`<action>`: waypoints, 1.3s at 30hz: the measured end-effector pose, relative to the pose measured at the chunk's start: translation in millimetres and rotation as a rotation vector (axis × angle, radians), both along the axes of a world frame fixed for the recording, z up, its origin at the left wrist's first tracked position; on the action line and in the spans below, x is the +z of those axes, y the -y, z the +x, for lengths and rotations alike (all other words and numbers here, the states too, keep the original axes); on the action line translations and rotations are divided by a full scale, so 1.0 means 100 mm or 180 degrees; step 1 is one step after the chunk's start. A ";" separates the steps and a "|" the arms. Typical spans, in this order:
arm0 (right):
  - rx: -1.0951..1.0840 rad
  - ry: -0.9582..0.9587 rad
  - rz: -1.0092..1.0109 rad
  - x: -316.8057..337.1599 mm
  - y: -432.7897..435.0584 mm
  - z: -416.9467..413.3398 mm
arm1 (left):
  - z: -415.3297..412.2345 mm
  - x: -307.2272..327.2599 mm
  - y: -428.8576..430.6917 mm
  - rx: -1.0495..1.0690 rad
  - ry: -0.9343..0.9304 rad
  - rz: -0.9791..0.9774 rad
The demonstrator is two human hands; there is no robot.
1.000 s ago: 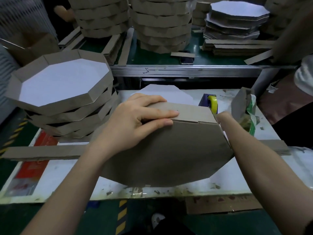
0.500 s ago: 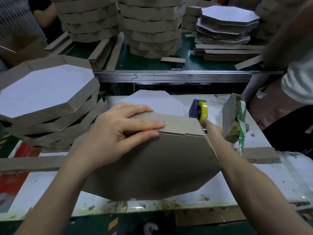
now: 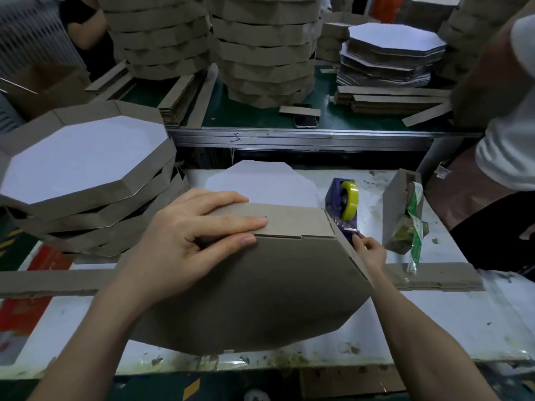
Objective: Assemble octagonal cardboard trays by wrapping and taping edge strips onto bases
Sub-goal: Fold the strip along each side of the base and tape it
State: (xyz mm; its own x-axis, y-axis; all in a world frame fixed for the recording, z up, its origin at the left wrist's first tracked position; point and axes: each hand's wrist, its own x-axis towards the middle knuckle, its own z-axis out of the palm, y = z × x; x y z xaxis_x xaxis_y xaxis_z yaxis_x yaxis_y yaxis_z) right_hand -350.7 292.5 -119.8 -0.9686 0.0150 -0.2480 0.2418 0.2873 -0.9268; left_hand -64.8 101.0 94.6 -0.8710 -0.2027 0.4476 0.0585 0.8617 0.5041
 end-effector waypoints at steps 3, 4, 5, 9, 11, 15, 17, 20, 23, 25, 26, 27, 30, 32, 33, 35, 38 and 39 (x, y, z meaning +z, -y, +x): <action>0.0118 -0.0036 0.0285 -0.07 -0.04 -0.08 | 0.06 -0.01 0.06 0.0000 0.0038 0.0008; 0.0159 -0.0035 0.0370 -0.08 -0.06 -0.11 | 0.08 -0.02 0.06 0.0003 0.0060 0.0026; 0.0196 -0.0044 0.0429 -0.09 -0.06 -0.15 | 0.11 -0.02 0.08 0.0009 0.0080 0.0048; 0.0220 -0.0084 0.0580 -0.13 -0.05 -0.19 | 0.22 -0.03 0.13 0.0063 0.0097 0.0106; 0.0188 -0.0120 0.0668 -0.15 -0.04 -0.20 | 0.27 -0.05 0.15 0.0095 0.0086 0.0112; 0.0042 -0.0085 0.0566 -0.20 -0.06 -0.18 | 0.38 -0.08 0.15 0.0112 0.0038 0.0178; 0.0019 -0.0078 0.0512 -0.26 -0.11 -0.15 | 0.42 -0.10 0.16 0.0127 0.0021 0.0220; 0.0088 0.0012 0.0467 -0.25 -0.13 -0.10 | 0.44 -0.13 0.19 0.0154 -0.0026 0.0248; 0.0134 -0.0089 0.0748 0.02 0.00 -0.09 | 0.42 -0.13 0.18 0.0188 -0.0087 0.0199; 0.0311 -0.0286 0.0861 0.35 0.18 -0.06 | 0.41 -0.12 0.17 0.0191 -0.0094 0.0098; 0.0443 -0.0382 0.0796 0.55 0.28 -0.04 | 0.41 -0.11 0.17 0.0169 -0.0091 0.0072; 0.0578 -0.0471 0.0712 0.76 0.38 0.00 | 0.41 -0.11 0.16 0.0148 -0.0094 0.0060; 0.1117 -0.0603 0.0578 1.40 0.61 0.26 | 0.43 -0.13 0.14 0.0139 -0.0139 0.0024; 0.1508 -0.0686 0.0563 1.78 0.69 0.52 | 0.46 -0.14 0.13 0.0178 -0.0119 -0.0046; 0.1667 -0.0750 0.0564 1.95 0.72 0.68 | 0.48 -0.14 0.13 0.0202 -0.0090 -0.0109; 0.1910 -0.0860 0.0504 2.21 0.75 0.98 | 0.51 -0.15 0.11 0.0233 -0.0037 -0.0271; 0.2179 -0.1012 0.0571 2.49 0.76 1.39 | 0.54 -0.13 0.09 0.0315 0.0080 -0.0317; 0.2261 -0.1008 0.0566 2.55 0.75 1.51 | 0.55 -0.13 0.08 0.0362 0.0114 -0.0229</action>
